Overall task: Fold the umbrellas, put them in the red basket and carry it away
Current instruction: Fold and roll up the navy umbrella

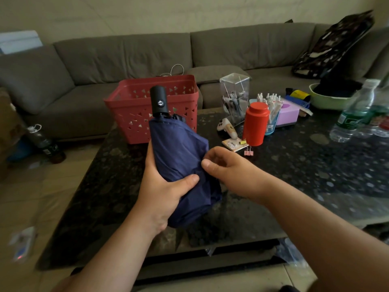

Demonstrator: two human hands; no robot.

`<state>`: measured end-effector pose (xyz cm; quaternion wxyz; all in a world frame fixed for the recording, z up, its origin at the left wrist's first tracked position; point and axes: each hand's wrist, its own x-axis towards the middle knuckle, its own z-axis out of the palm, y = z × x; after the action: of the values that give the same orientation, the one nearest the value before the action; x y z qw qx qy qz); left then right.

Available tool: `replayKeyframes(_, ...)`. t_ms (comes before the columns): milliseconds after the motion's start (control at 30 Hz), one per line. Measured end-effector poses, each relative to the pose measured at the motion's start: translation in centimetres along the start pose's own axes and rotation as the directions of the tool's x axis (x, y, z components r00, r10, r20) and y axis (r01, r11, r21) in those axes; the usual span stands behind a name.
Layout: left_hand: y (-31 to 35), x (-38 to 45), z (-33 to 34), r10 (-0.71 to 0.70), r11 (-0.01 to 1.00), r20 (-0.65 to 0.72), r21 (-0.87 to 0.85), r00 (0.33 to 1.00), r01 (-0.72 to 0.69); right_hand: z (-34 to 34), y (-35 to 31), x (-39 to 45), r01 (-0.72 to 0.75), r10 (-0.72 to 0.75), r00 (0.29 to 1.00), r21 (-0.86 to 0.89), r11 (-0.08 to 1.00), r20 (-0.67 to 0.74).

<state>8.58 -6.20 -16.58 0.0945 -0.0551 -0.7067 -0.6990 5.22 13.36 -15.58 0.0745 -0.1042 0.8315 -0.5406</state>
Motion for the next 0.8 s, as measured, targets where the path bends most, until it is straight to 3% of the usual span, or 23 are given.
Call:
replayKeyframes(100,0.2,0.0,-0.4,-0.021,1.0,0.01,-0.014,1.0,0.021,-0.3,0.1,0.1,0.055,-0.056,0.998,0.019,0.998,0.028)
replayKeyframes(233,0.5,0.3,-0.9,-0.048,0.985,0.076,-0.161,0.996,0.059,-0.6,0.0,0.5,0.185,-0.18,0.982,0.092,0.978,-0.064)
replayKeyframes(367,1.4,0.0,-0.9,-0.087,0.9,0.164,-0.411,0.983,0.148,0.3,0.4,1.0,0.187,-0.178,0.982,0.193,0.963,-0.064)
replayKeyframes(433,1.7,-0.1,-0.7,-0.095,0.885,0.149,-0.441,0.984,0.153,0.8,0.5,1.2,0.164,-0.157,0.986,0.236,0.958,-0.047)
replayKeyframes(533,1.7,0.0,-0.7,-0.026,0.958,0.089,-0.284,0.996,0.051,1.1,1.0,1.6,0.169,-0.162,0.985,0.177,0.97,-0.053)
replayKeyframes(700,0.9,-0.1,-0.7,0.069,0.993,0.094,0.089,0.993,-0.078,0.7,1.3,1.4,0.052,-0.084,0.986,-0.215,0.975,-0.142)
replayKeyframes(767,0.7,-0.1,-0.6,0.064,0.989,0.089,0.128,0.994,-0.075,0.3,0.2,1.1,0.082,-0.17,0.94,-0.288,0.954,-0.295)
replayKeyframes(800,0.7,-0.1,-0.6,0.057,0.988,0.086,0.136,0.995,-0.068,0.1,-0.7,0.8,0.153,-0.289,0.878,-0.348,0.925,-0.381)
